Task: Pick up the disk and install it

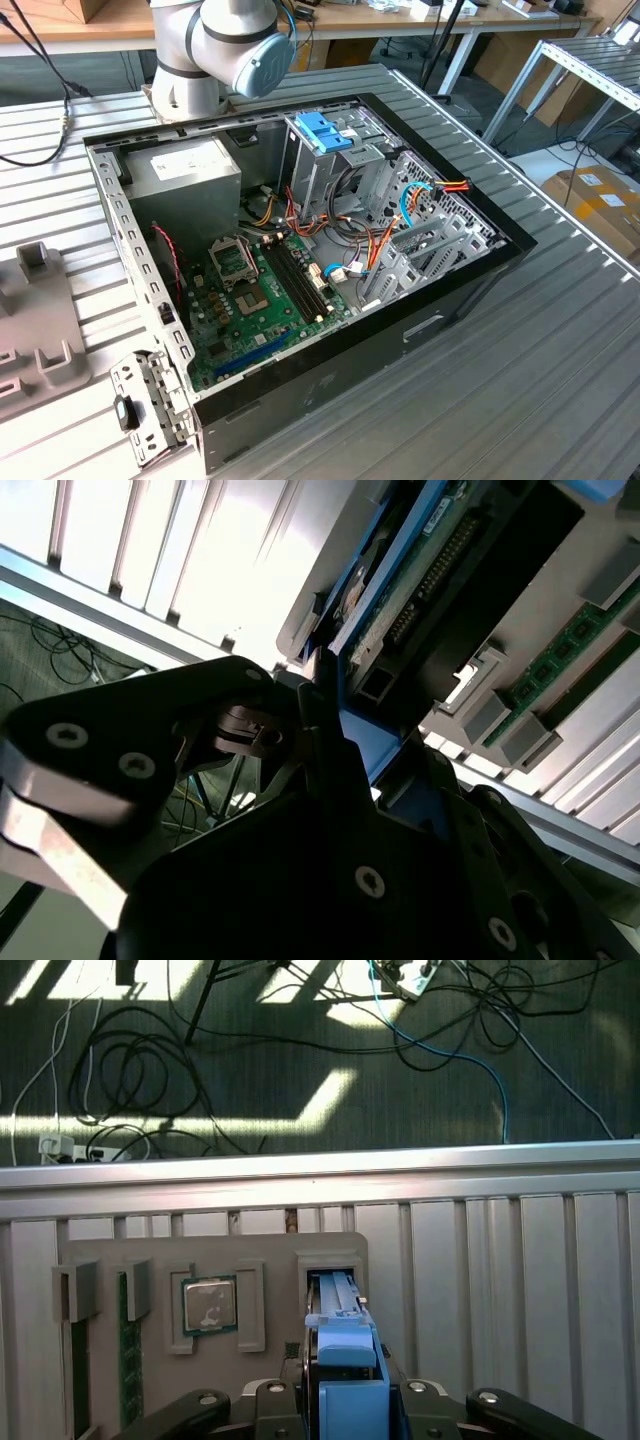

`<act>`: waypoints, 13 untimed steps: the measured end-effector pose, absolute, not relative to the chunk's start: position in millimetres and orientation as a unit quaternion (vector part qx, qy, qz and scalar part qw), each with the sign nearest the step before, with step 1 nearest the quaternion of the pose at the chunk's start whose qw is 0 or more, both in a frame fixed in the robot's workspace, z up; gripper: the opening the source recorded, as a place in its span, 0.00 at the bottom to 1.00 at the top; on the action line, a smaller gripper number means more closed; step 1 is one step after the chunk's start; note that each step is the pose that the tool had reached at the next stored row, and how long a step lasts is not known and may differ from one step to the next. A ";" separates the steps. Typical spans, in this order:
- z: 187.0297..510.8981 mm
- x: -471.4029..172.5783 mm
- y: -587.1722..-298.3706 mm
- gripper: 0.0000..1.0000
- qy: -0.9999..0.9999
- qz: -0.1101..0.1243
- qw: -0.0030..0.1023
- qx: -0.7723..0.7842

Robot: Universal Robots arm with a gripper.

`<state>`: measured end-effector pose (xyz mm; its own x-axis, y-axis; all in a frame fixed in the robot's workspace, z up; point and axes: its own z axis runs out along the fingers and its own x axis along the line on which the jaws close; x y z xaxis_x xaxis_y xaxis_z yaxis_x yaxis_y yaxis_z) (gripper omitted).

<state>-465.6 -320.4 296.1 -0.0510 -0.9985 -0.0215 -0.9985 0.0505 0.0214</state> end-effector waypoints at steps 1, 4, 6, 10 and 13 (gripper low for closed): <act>296.2 -465.7 -320.1 0.37 0.725 0.015 0.001 -0.689; 296.5 -465.6 -320.0 0.37 0.725 0.016 0.001 -0.689; 296.9 -465.7 -320.0 0.37 0.725 0.016 0.001 -0.689; 298.3 -465.7 -319.9 0.37 0.725 0.016 0.001 -0.689; 299.0 -465.7 -319.9 0.37 0.725 0.017 0.002 -0.689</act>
<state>-465.7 -319.9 299.0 -0.0512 -0.9984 -0.0253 -0.9985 0.0507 0.0215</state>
